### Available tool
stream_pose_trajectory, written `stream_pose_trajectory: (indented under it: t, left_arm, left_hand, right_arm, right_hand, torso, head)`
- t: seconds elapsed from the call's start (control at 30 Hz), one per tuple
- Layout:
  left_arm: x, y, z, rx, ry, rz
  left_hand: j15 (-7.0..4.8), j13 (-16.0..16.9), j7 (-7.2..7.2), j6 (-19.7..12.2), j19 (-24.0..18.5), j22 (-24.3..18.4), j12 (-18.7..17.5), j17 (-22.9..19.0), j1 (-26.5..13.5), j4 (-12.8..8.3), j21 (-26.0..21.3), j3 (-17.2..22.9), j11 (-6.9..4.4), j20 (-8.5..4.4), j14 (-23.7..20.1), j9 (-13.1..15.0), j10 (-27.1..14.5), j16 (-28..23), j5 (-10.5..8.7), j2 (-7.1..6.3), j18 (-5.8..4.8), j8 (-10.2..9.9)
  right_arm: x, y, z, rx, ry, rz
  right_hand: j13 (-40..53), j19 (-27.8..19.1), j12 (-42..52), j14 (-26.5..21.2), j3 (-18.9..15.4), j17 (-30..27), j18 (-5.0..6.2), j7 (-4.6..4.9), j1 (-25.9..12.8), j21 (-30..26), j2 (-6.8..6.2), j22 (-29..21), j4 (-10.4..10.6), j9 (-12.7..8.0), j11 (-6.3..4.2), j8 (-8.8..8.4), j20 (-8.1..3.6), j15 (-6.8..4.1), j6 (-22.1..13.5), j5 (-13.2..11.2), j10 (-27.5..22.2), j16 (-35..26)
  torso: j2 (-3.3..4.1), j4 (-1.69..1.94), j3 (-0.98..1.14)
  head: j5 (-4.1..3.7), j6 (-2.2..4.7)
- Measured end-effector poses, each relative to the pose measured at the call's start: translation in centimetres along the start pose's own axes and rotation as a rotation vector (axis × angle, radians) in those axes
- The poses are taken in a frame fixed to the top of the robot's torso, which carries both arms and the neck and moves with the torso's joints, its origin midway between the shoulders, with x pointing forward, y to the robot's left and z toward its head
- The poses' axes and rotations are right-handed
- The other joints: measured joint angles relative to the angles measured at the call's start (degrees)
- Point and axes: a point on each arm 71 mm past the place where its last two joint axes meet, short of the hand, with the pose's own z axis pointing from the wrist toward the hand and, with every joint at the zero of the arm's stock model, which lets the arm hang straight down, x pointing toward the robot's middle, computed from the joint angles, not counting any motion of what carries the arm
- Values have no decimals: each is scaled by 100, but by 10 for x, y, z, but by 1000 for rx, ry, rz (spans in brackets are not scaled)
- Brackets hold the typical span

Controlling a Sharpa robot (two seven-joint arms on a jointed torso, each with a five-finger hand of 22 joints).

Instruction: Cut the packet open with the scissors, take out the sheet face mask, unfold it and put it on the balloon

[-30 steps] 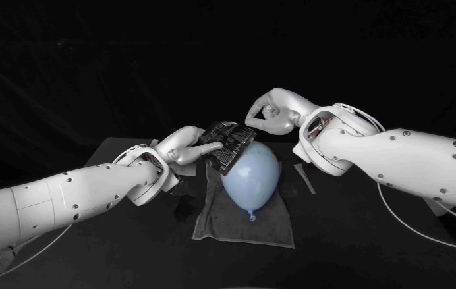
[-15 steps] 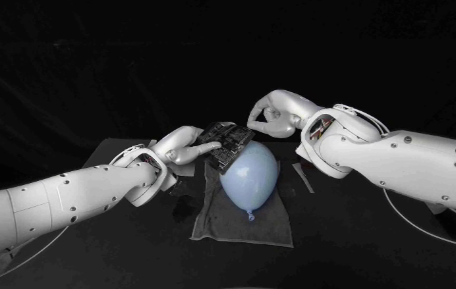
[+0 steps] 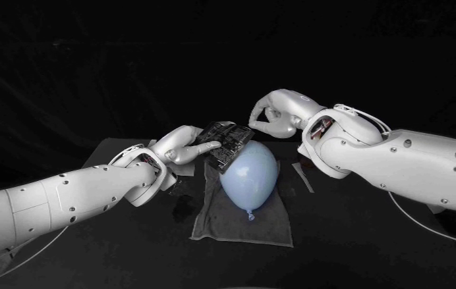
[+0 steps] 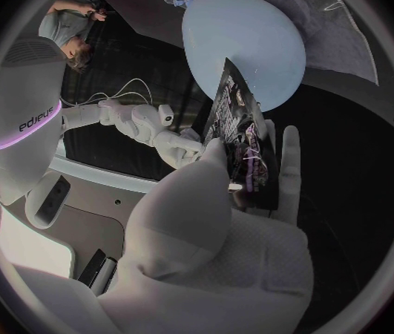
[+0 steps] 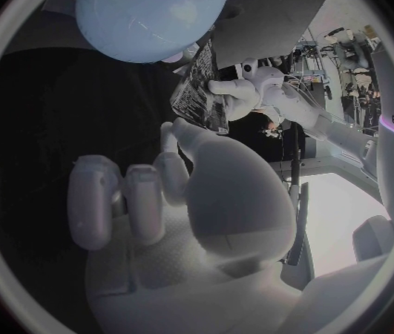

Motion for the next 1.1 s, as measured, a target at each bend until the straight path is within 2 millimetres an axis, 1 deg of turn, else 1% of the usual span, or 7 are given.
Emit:
stream_pose_trajectory:
  t: [0.37, 0.53, 0.7, 0.8, 1.0, 1.03, 1.1]
  left_arm:
    - [0, -1, 0, 2, 0, -1]
    - [0, -1, 0, 2, 0, -2]
    - [0, -1, 0, 1, 0, -2]
    - [0, 0, 0, 1, -1, -1]
    - [0, 0, 0, 0, -1, 0]
    - [0, 0, 0, 0, -1, 0]
    - [0, 0, 0, 0, -1, 0]
  left_hand:
    - [0, 0, 1, -1, 0, -6, 0, 10, -1, 17, 0, 16, 0, 0, 0, 9, 0, 0, 0, -1, -1, -8]
    - [0, 0, 9, -9, 0, -6, 0, 10, -8, 16, 0, 16, 0, 0, 0, 9, 0, 0, -1, -8, -2, -9]
    - [0, 0, 9, -10, 0, -6, 0, 9, -8, 16, 0, 16, 0, 0, 0, 9, 0, 0, -2, -8, -3, -9]
    - [0, 1, 9, -10, 0, -6, 0, 9, -8, 16, 0, 16, 0, 0, 0, 9, 0, 0, -2, -8, -4, -10]
    - [0, 1, 10, -11, 0, -5, 0, 9, -16, 16, -22, 16, 0, 0, 0, 17, 0, 0, -3, -16, -6, -11]
    - [0, 1, 10, -10, 0, -5, 0, 8, -16, 16, -22, 16, 0, 0, 0, 17, 0, 0, -3, -16, -35, -11]
    - [0, 1, 10, -11, 0, -5, 0, 8, -23, 16, -21, 15, 0, 0, 0, 17, 0, 0, -3, -23, -41, -11]
  right_arm:
    - [5, 2, 2, -10, 5, -16]
    - [5, 3, 2, -13, -4, -20]
    - [1, 10, -3, -43, -55, -17]
    - [-5, 15, -4, -64, -91, -23]
    - [-14, 26, -4, -102, -132, -32]
    - [-14, 28, -4, -107, -135, -33]
    - [-14, 32, -2, -120, -137, -34]
  right_hand:
    - [-4, -2, 0, -1, 0, 5, 0, 0, 0, -1, 0, 3, 0, 0, 0, 0, -1, 1, 0, 0, -1, 21]
    - [-15, -11, -1, -1, -16, 5, -1, 0, -23, -1, -22, 5, -15, 0, 0, 0, -8, 1, 0, 0, -1, 21]
    - [-14, -12, -1, -1, 15, 4, -1, -19, -4, 49, -41, 5, -47, -1, -1, 0, -8, 2, 19, 0, 1, 20]
    - [-11, -13, -2, -1, 15, 4, -1, -19, 9, 49, -56, 5, -47, -1, -21, 0, -8, 2, 19, 0, 20, 18]
    - [-11, -14, -7, 13, 15, 1, 0, -20, -61, 49, -126, 2, -47, 10, -23, 0, -7, -13, 19, 0, 22, 12]
    - [-11, -14, -7, 13, 15, 0, -1, -20, -83, 49, -147, 2, -47, 12, -23, 0, -7, -13, 19, 0, 22, 12]
    - [-11, -14, -7, 13, 13, 0, -1, -20, -88, 49, -152, 0, -44, 14, -32, 0, -7, -13, 20, 0, 31, 30]
  torso:
    - [3, 3, -2]
    - [4, 3, -3]
    - [3, 0, -1]
    - [-1, -1, -1]
    - [-4, -4, -2]
    - [-4, -4, -2]
    - [-4, -4, -3]
  head:
    - [8, -5]
    - [29, -14]
    - [46, -1]
    - [51, 4]
    - [54, -3]
    - [54, -4]
    - [54, -5]
